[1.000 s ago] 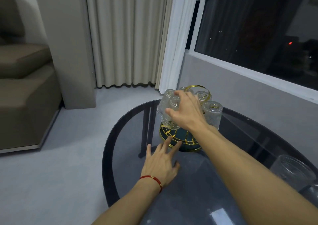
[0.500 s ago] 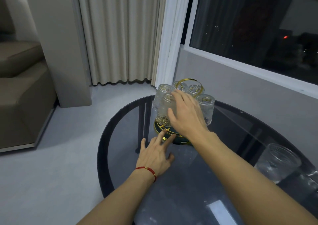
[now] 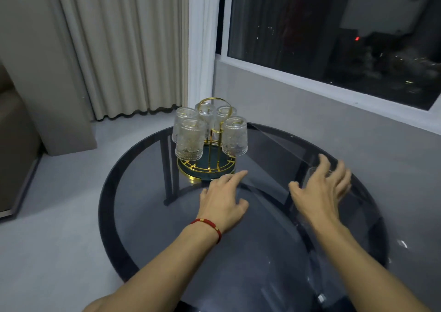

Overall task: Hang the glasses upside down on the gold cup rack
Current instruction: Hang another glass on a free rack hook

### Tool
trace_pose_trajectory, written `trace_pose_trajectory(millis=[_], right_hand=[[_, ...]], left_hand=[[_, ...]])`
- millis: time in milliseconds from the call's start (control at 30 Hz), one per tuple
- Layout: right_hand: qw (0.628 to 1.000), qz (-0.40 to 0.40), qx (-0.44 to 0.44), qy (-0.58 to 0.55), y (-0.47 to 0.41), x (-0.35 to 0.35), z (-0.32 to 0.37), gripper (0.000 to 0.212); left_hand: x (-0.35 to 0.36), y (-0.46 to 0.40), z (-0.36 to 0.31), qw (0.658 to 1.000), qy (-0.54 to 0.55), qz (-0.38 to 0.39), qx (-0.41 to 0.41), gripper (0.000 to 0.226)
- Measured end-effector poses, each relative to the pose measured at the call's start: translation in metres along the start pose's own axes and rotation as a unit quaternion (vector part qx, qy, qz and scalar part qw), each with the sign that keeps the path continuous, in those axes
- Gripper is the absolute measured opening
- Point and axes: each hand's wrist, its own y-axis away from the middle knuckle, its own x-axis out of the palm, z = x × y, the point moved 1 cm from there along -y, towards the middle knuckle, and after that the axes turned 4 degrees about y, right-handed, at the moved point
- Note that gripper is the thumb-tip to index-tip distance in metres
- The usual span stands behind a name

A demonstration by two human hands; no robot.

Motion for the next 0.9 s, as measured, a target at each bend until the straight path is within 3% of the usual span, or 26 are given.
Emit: trace_pose_trajectory(millis=[67, 200, 333, 400, 500, 633, 700, 800, 900], right_hand=[[0.993, 0.022, 0.063, -0.096, -0.004, 0.002, -0.013, 0.105], [0.975, -0.006, 0.126, -0.184, -0.011, 0.008, -0.034, 0.109], [0.961, 0.016, 0.159, -0.225, -0.020, 0.010, -0.043, 0.089], [0.966, 0.032, 0.132, -0.220, -0.017, 0.006, -0.042, 0.084], [0.977, 0.072, 0.013, -0.199, -0.005, -0.001, -0.029, 0.081], [0.939, 0.190, -0.138, -0.251, 0.013, -0.005, 0.001, 0.078], [0.925, 0.225, -0.187, -0.241, 0.022, 0.001, 0.015, 0.084], [0.910, 0.257, -0.217, -0.243, 0.029, 0.009, 0.029, 0.088], [0.878, 0.325, -0.153, -0.318, 0.025, 0.017, 0.035, 0.092]], left_hand=[[0.003, 0.003, -0.013, 0.998, 0.061, -0.004, 0.008, 0.070], [0.011, 0.004, -0.026, 0.994, 0.112, -0.002, -0.017, 0.068], [0.015, 0.005, -0.028, 0.986, 0.157, 0.009, -0.052, 0.064], [0.014, 0.003, -0.026, 0.984, 0.172, 0.006, -0.054, 0.064], [0.008, -0.002, -0.025, 0.973, 0.224, -0.001, -0.053, 0.069], [0.000, -0.007, -0.026, 0.944, 0.322, 0.041, -0.065, 0.101], [-0.004, -0.009, -0.023, 0.955, 0.291, 0.038, -0.047, 0.105], [-0.016, -0.010, -0.019, 0.970, 0.239, -0.027, -0.039, 0.090], [-0.026, -0.011, -0.010, 0.942, 0.316, -0.083, -0.076, 0.086]])
